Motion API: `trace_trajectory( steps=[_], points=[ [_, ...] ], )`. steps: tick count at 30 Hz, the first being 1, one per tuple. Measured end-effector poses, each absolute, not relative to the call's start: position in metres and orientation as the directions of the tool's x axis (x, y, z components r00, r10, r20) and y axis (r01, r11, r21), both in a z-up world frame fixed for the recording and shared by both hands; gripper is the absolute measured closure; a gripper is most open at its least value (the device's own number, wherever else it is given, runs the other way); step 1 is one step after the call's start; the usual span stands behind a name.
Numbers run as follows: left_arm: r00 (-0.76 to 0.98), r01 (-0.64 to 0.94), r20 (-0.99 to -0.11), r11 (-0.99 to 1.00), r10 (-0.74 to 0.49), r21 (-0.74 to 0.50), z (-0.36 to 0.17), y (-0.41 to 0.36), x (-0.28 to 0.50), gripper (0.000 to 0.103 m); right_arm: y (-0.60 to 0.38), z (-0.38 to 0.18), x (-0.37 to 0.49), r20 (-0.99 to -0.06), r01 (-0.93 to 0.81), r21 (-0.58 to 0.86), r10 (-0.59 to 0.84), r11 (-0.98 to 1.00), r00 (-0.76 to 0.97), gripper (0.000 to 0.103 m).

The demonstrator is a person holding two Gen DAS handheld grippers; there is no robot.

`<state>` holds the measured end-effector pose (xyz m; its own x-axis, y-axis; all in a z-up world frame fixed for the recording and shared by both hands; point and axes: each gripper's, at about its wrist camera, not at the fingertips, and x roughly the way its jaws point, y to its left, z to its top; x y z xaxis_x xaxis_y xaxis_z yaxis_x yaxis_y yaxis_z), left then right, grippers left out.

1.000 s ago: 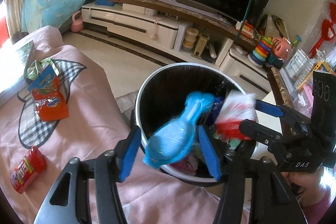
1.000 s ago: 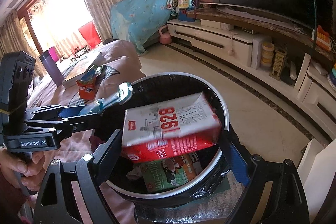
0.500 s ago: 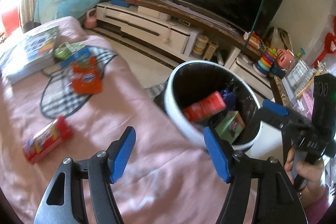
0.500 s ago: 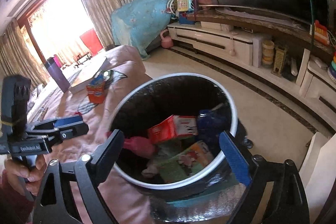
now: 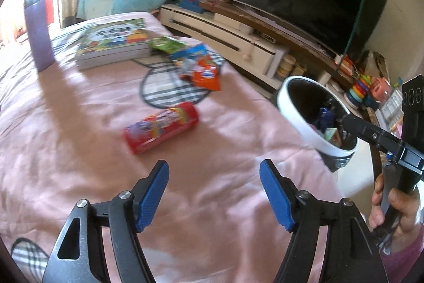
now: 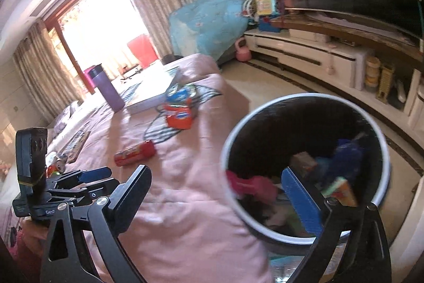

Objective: Collect trash
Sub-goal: 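Grasp the red Skittles tube with left tool while right tool grasps orange snack bag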

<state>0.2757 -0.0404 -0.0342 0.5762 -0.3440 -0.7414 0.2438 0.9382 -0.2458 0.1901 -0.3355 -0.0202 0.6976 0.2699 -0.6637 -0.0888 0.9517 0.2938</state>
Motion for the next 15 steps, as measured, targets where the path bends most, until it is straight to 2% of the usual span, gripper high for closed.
trace_trajectory(
  steps=[7,10,15],
  points=[
    [0.58,0.229,-0.744,0.943,-0.333,-0.243,-0.033,-0.009,0.28,0.031,-0.294,-0.028,0.211,-0.679,-0.148,0.294,0.315,0.944,0.663,0.003],
    [0.569,0.251,-0.752,0.941,-0.334,-0.228,-0.033,-0.005,0.287,0.027,-0.283,-0.029,0.219,-0.678,-0.158,0.302,0.328,0.94,0.658,0.003],
    [0.55,0.296,-0.763,0.934,-0.34,-0.203,-0.039,-0.006,0.302,0.027,-0.271,-0.031,0.238,-0.682,-0.163,0.308,0.337,0.937,0.649,0.003]
  ],
)
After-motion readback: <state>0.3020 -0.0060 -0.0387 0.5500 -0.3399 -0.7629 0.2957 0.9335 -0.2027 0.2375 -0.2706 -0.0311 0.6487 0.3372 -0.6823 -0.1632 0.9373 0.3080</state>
